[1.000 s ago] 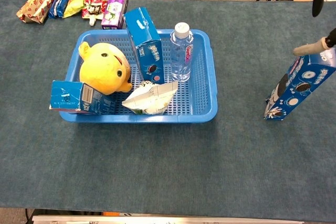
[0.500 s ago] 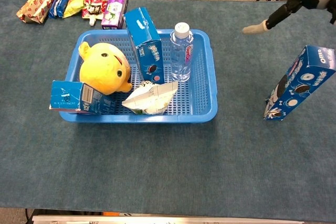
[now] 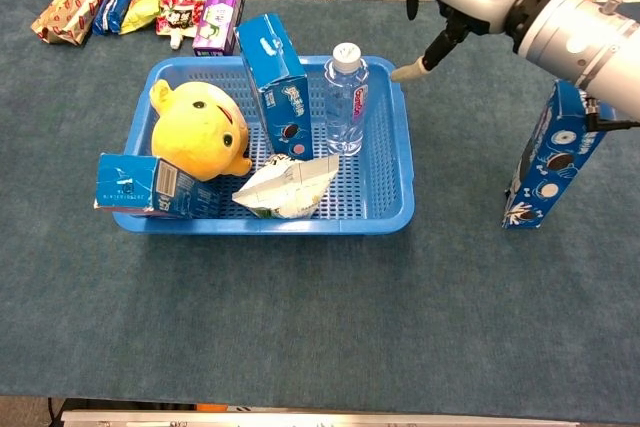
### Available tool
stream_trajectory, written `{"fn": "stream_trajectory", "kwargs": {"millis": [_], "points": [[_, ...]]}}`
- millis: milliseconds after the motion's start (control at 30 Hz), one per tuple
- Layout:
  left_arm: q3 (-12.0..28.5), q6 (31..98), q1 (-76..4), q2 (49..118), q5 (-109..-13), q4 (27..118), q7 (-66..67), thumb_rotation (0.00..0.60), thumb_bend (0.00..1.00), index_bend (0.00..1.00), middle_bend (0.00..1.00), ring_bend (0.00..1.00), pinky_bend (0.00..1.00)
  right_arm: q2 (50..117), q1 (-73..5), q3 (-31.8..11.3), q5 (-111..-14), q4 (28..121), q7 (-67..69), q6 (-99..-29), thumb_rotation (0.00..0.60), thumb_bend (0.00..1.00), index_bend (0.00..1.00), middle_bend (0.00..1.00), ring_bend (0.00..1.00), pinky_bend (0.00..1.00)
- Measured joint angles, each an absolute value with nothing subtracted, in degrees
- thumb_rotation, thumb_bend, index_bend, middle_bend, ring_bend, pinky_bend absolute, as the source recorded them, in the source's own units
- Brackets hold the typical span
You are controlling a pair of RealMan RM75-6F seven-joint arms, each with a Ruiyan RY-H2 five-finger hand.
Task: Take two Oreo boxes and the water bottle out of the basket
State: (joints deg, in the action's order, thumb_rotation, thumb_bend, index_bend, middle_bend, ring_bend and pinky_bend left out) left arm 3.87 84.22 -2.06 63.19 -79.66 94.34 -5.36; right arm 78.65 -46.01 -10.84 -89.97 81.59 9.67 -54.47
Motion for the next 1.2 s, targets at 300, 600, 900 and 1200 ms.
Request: {"fn": "stream_trajectory", "kwargs": {"millis": [300, 600, 900, 1200], "points": [[3.82, 84.13, -1.99, 63.16, -79.59, 94.42, -5.13, 0.6, 0.38, 0.48, 0.52, 0.44, 0.53, 79.09, -49.43, -9.01, -91.34, 80.23, 11.37, -50.87, 0.6, 0.0, 0.13, 0.24, 0.23, 0.46], [3.81, 84.16, -1.95, 63.12, -79.64, 94.48, -5.2, 0.6, 0.38, 0.48, 0.52, 0.44, 0.53, 80.21, -50.97, -8.15, -89.93, 79.3, 9.72, -48.98, 0.6, 0.0, 0.13, 0.25, 0.23, 0.46], [3.8, 83.84, -2.02, 63.22, -79.48, 94.32, -5.18, 0.6, 0.38, 0.48, 0.52, 0.44, 0.53, 81.96, -52.02, -7.39, -88.43, 76.99, 9.55, -47.21, 0.6, 0.0, 0.15, 0.27, 0.25, 0.46], [3.77, 83.98, -1.96, 63.15, -79.66, 94.4, -5.23, 0.6, 0.38, 0.48, 0.52, 0.44, 0.53, 83.94, -52.52, -6.56, -87.95, 74.3, 10.82, -46.92, 0.6, 0.0, 0.18, 0.3, 0.27, 0.45]]}}
